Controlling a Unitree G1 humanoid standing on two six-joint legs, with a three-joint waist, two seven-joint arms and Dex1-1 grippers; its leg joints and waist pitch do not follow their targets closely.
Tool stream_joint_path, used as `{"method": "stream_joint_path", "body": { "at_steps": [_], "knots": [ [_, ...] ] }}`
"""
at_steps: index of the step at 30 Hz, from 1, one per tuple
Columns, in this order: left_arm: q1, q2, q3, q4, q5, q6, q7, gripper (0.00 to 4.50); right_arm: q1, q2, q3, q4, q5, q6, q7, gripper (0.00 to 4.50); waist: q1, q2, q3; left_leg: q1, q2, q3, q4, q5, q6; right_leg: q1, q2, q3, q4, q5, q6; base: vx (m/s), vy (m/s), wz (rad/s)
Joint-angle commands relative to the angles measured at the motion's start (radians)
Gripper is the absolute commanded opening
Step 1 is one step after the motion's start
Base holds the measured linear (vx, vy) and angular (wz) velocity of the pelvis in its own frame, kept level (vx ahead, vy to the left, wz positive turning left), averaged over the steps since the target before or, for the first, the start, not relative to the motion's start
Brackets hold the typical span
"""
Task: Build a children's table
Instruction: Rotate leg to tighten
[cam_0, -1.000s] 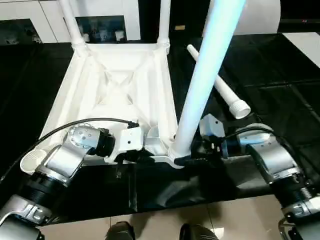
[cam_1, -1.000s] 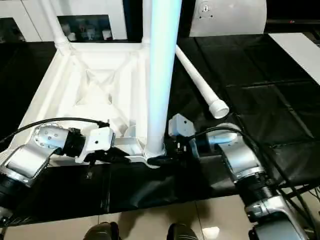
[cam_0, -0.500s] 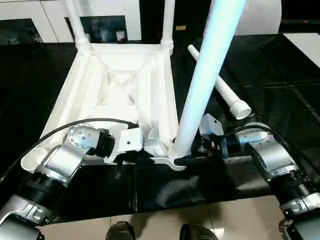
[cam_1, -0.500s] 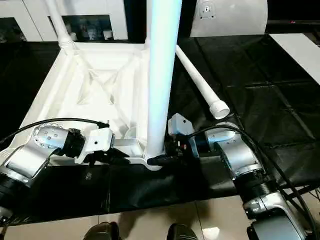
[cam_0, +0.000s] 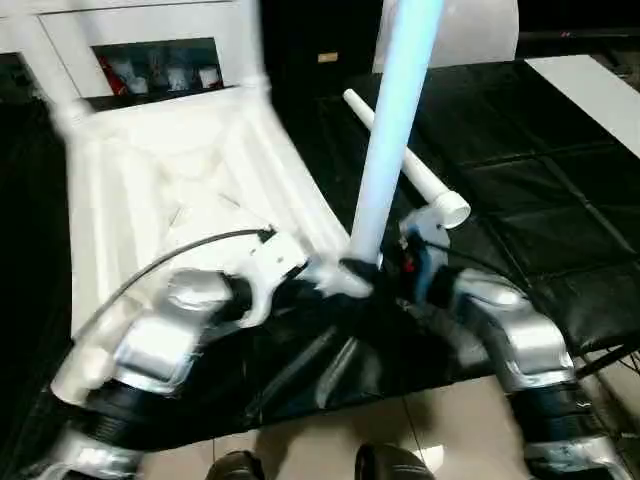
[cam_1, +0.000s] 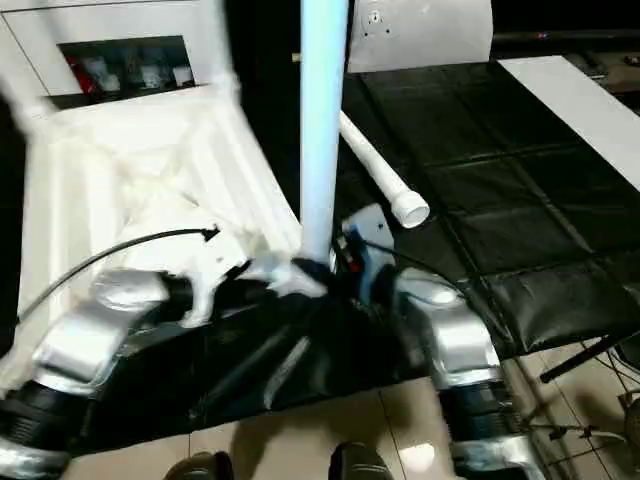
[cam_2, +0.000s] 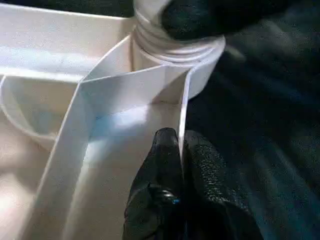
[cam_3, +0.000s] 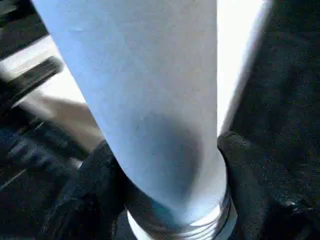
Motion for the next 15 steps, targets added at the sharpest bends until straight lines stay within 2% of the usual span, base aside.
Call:
{"method": "stream_joint_path", "body": {
  "at_steps": [1,2,3,4,6,8,9,10,12,15],
  "knots": [
    [-0.049,-0.139,-0.020,-0.003,0.021,0.020,0.197,0.00,0.002,0.147,0.150,-0.016,0.016,0.086,-0.056,2.57,0.006,-0.007,-0.056,0.000,0.010,-0.003,-0.068,-0.180,0.018,0.046,-0.046,0.040,-0.092,-0.337,-0.147,0.000,0.000,0.00],
    [-0.049,-0.139,-0.020,-0.003,0.021,0.020,0.197,0.00,0.002,0.147,0.150,-0.016,0.016,0.086,-0.056,2.57,0.007,-0.006,-0.056,0.001,0.009,-0.003,-0.068,-0.179,0.019,0.045,-0.046,0.040,-0.093,-0.325,-0.147,0.000,0.000,0.00],
    [-0.064,-0.173,-0.020,0.017,0.033,0.014,0.243,0.00,-0.001,0.167,0.142,0.001,0.001,0.086,-0.104,2.57,0.010,-0.004,-0.061,0.001,0.007,-0.003,-0.066,-0.168,0.025,0.048,-0.046,0.040,-0.090,-0.296,-0.146,0.000,0.000,0.00],
    [-0.089,-0.213,-0.018,0.043,0.044,0.008,0.293,0.00,-0.001,0.190,0.123,0.023,-0.008,0.080,-0.163,2.57,0.009,-0.007,-0.062,0.003,0.008,0.000,-0.064,-0.150,0.032,0.044,-0.042,0.043,-0.090,-0.246,-0.153,0.000,0.000,0.00],
    [-0.097,-0.226,-0.017,0.050,0.048,0.009,0.308,0.00,-0.001,0.197,0.116,0.028,-0.010,0.080,-0.182,2.57,0.013,-0.006,-0.066,0.003,0.006,0.000,-0.062,-0.134,0.036,0.049,-0.043,0.042,-0.085,-0.207,-0.159,0.000,0.000,0.00],
    [-0.116,-0.243,-0.017,0.059,0.053,0.020,0.322,0.00,0.006,0.217,0.074,0.033,-0.009,0.081,-0.249,2.57,0.021,-0.003,-0.068,0.002,0.004,0.001,-0.061,-0.105,0.048,0.051,-0.042,0.042,-0.079,-0.140,-0.168,0.000,0.000,0.00],
    [-0.121,-0.248,-0.016,0.059,0.057,0.027,0.326,0.00,0.009,0.225,0.061,0.030,-0.014,0.085,-0.271,3.12,0.022,-0.004,-0.070,0.002,0.004,0.002,-0.060,-0.099,0.050,0.052,-0.042,0.042,-0.077,-0.121,-0.172,0.000,0.000,0.00],
    [-0.125,-0.242,-0.020,0.066,0.062,0.019,0.317,0.00,0.012,0.231,0.042,0.025,-0.018,0.082,-0.292,3.12,0.023,0.004,-0.070,0.002,0.005,0.000,-0.060,-0.090,0.052,0.053,-0.042,0.041,-0.075,-0.092,-0.180,0.000,0.000,0.00],
    [-0.126,-0.233,-0.022,0.070,0.070,0.010,0.306,0.00,0.013,0.237,0.024,0.017,-0.028,0.081,-0.309,3.33,0.023,0.002,-0.071,0.000,0.004,0.000,-0.061,-0.093,0.055,0.056,-0.042,0.040,-0.073,-0.070,-0.185,0.000,0.000,0.00],
    [-0.123,-0.214,-0.030,0.075,0.077,-0.011,0.285,0.00,0.010,0.230,0.007,0.012,-0.042,0.060,-0.328,3.64,0.018,0.004,-0.069,-0.003,0.004,-0.003,-0.065,-0.125,0.046,0.060,-0.044,0.038,-0.079,-0.108,-0.174,0.000,0.000,0.00]
  ]
}}
